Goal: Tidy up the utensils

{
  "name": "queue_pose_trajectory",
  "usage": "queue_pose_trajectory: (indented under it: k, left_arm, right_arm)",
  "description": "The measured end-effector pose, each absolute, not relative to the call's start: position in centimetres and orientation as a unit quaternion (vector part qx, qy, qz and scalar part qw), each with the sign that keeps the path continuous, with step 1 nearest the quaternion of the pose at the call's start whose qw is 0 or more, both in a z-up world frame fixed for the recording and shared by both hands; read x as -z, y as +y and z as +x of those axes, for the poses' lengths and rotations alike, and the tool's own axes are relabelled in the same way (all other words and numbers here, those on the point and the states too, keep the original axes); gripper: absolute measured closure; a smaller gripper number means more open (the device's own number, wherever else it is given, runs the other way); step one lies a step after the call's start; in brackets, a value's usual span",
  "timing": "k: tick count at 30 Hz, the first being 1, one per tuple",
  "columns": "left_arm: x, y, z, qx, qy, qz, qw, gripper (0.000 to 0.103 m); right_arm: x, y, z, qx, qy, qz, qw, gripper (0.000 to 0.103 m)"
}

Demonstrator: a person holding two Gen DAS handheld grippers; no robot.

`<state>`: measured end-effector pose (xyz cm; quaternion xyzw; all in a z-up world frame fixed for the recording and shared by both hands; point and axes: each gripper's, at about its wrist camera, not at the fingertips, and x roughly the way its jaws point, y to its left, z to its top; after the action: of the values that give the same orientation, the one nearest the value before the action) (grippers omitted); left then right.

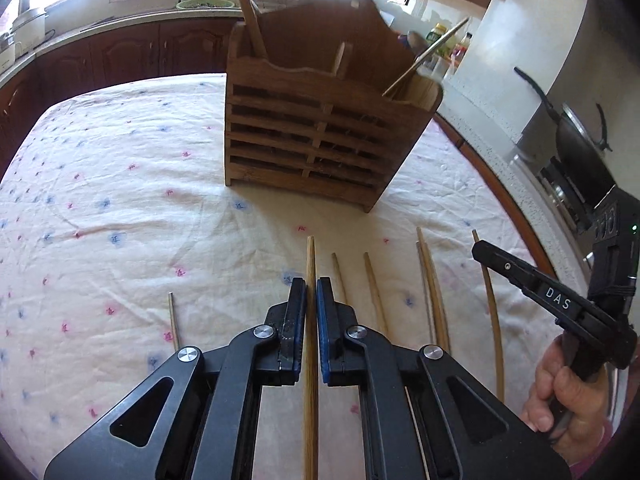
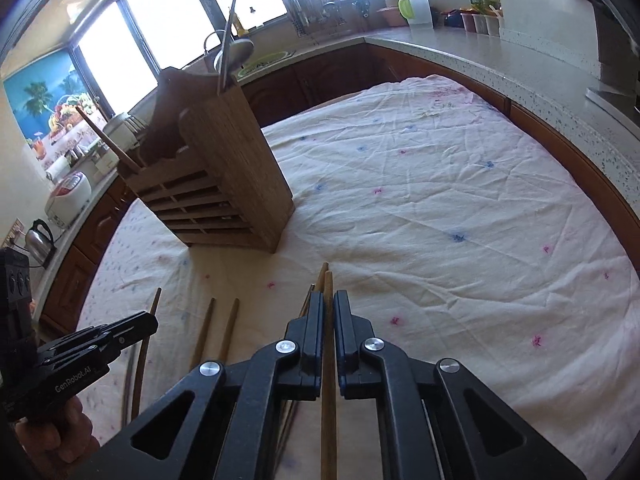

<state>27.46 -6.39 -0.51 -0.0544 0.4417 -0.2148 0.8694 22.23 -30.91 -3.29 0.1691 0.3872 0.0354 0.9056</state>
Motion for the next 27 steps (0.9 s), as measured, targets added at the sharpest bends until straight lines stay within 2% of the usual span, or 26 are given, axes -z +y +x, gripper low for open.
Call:
queue_pose_trajectory:
  k: [14,27]
  left_arm:
    - [-9.6,0.9,20.5,0.251,0.339,-0.139,0.896,0.098]
    - [-12.2,1.7,19.3,0.245,0.299,-0.142,0.911,0.098]
  right_arm:
    - [-6.8,-31.0,14.9,-0.080,0.281,0.173,0.941,0.098]
    - [-11.3,-30.3,13.7,-0.088,0.223,0.160,0.958,0.098]
